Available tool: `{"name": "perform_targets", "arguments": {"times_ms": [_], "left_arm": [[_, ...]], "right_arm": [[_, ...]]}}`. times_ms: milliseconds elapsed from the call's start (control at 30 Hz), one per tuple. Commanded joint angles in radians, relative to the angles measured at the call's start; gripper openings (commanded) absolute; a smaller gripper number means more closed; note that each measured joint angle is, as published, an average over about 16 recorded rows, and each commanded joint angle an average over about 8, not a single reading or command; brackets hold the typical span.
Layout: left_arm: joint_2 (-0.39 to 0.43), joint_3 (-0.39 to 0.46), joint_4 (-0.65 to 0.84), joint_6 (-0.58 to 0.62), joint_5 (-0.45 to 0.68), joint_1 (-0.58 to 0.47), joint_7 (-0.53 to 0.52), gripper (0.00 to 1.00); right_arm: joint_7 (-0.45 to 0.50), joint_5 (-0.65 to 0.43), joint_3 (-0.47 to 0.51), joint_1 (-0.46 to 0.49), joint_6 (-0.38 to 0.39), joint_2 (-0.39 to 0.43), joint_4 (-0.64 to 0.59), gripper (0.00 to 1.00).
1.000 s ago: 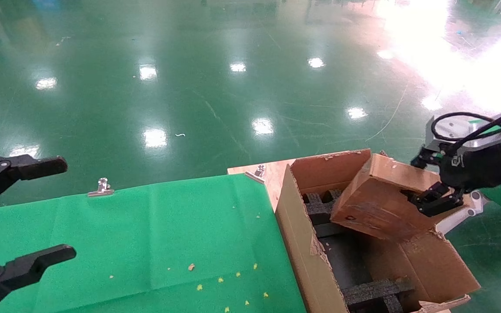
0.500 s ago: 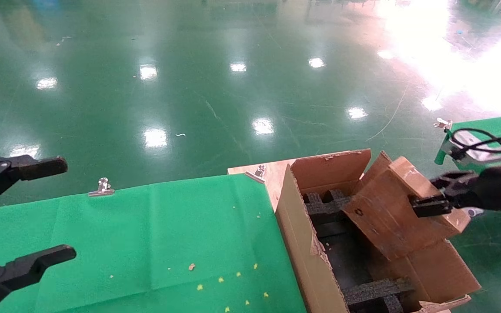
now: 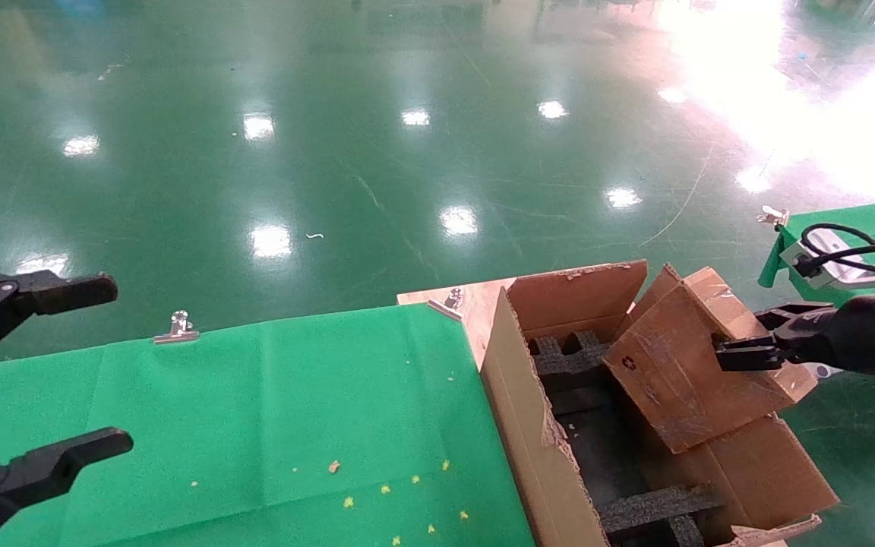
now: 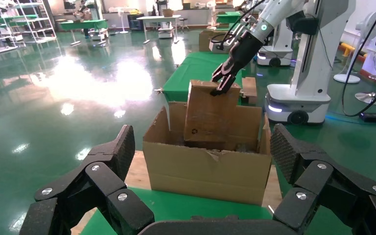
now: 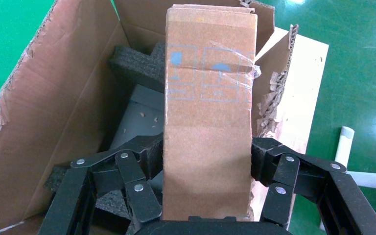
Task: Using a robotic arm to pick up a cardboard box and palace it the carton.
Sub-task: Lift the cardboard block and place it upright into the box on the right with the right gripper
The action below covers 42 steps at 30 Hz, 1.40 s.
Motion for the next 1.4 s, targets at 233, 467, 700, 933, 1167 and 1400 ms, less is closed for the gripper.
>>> {"name": "perform_targets", "arguments": {"times_ms": [233, 467, 700, 933, 1167, 1400], "left_arm": [[0.0, 0.0, 0.0, 0.0, 0.0, 0.0, 0.0, 1.0], [0.0, 0.0, 0.0, 0.0, 0.0, 0.0, 0.0, 1.0], [0.0, 0.0, 0.0, 0.0, 0.0, 0.0, 0.0, 1.0], [0.0, 0.0, 0.0, 0.0, 0.0, 0.0, 0.0, 1.0], [0.0, 0.0, 0.0, 0.0, 0.0, 0.0, 0.0, 1.0], [0.0, 0.0, 0.0, 0.0, 0.0, 0.0, 0.0, 1.0]], "right_arm": [[0.121, -0.047, -0.021, -0.008, 0.04, -0.026, 0.015, 0.0], [0.373, -0.195, -0.056, 0.006, 0.102, -0.037, 0.079, 0.0], [0.6, -0.364, -0.083, 0.032, 0.109, -0.041, 0.152, 0.0], [0.782, -0.492, -0.107, 0.042, 0.08, -0.054, 0.209, 0.0], [0.879, -0.566, -0.13, 0.023, 0.089, -0.072, 0.238, 0.0], [0.934, -0.584, -0.155, -0.033, 0.155, -0.116, 0.221, 0.0]]}}
